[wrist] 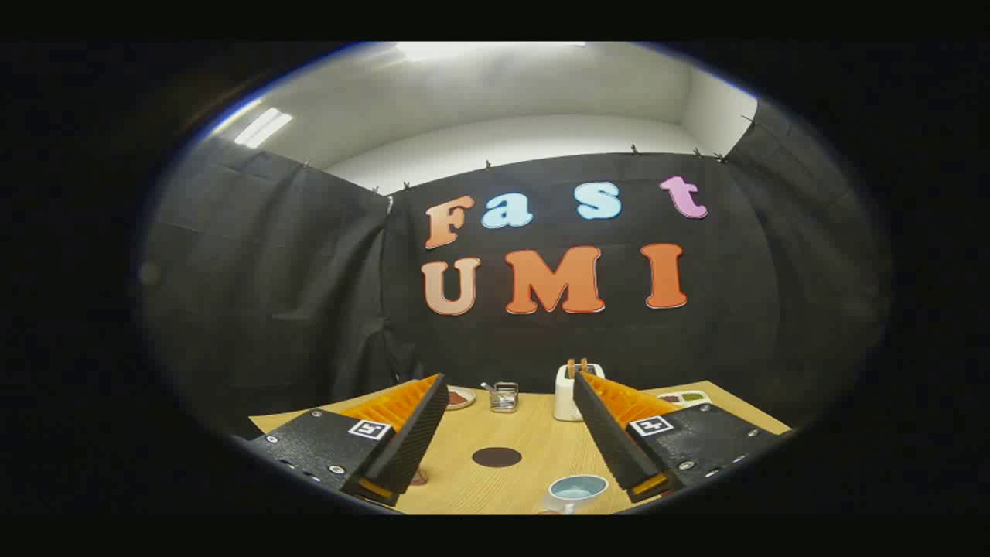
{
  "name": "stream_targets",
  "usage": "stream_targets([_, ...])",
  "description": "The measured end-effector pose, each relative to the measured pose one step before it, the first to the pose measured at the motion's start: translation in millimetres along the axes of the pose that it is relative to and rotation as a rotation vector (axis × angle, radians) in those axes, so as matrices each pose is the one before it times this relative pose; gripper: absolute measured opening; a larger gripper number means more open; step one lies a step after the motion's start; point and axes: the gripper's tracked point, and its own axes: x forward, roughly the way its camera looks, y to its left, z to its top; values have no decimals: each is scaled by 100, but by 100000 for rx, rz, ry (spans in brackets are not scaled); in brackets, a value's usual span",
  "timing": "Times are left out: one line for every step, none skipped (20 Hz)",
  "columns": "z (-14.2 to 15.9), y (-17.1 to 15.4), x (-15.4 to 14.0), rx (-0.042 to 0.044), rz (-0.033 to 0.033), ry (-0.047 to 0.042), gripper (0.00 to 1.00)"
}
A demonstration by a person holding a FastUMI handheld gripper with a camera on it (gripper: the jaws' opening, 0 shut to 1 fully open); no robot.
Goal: Take the bottle from table, then pour the juice into the cup, finally place the bottle on the coaster
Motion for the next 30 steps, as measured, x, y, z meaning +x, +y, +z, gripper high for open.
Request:
stream_targets([-66, -7, -63, -290, -95, 20, 96])
stream_targets([-77, 21, 67, -320, -98, 72, 96])
stream_targets([-52, 30, 83, -288, 27, 143, 96])
stream_targets([-94, 43, -6, -75, 76, 119, 96])
stream_targets([-94, 163, 75, -100, 404, 190, 96])
stream_targets([-36, 141, -58, -168, 173, 54, 96])
stream_targets([-79, 2, 68, -354, 193, -55, 96])
stream_targets([17, -12, 32, -418, -202, -59, 96])
stream_targets([-59, -22, 83, -238, -162, -125, 96])
stream_targets([-33, 85, -5, -78, 138, -88, 96])
stream_targets([-56, 5, -5, 110, -10, 89, 96])
stream_targets([-14, 85, -47, 150, 319, 38, 96])
stream_targets([-18, 98, 63, 159, 115, 0, 96])
stream_targets([24, 11, -18, 42, 236, 38, 96])
stream_targets([-168, 35, -119, -1, -17, -8, 96])
stream_targets([-98, -59, -8, -70, 3, 179, 96])
stream_targets([42, 89, 126, -27, 156, 40, 96])
stream_targets([-54, 0, -32, -109, 24, 88, 96])
stream_targets([-136, 88, 37, -225, 123, 17, 96])
stream_targets([-233, 59, 36, -358, -209, 574, 96])
stream_targets([-306, -38, -4, -425, -148, 355, 96])
stream_targets([-151, 183, -79, -477, 259, -97, 96])
stream_targets([-178, 317, -136, -212, 366, -175, 96])
stream_targets([-245, 351, -50, -23, 739, -103, 96])
stream_targets([-244, 266, 2, 214, 610, 82, 96])
stream_targets([-430, 318, 21, 337, 659, 481, 96])
stream_targets([-484, 248, -8, 569, 618, 771, 96])
stream_targets([-536, 365, 20, 680, 928, 915, 96])
stream_targets([-531, 465, 11, 916, 1105, 792, 96])
stream_targets([-508, 455, 3, 849, 1227, 888, 96])
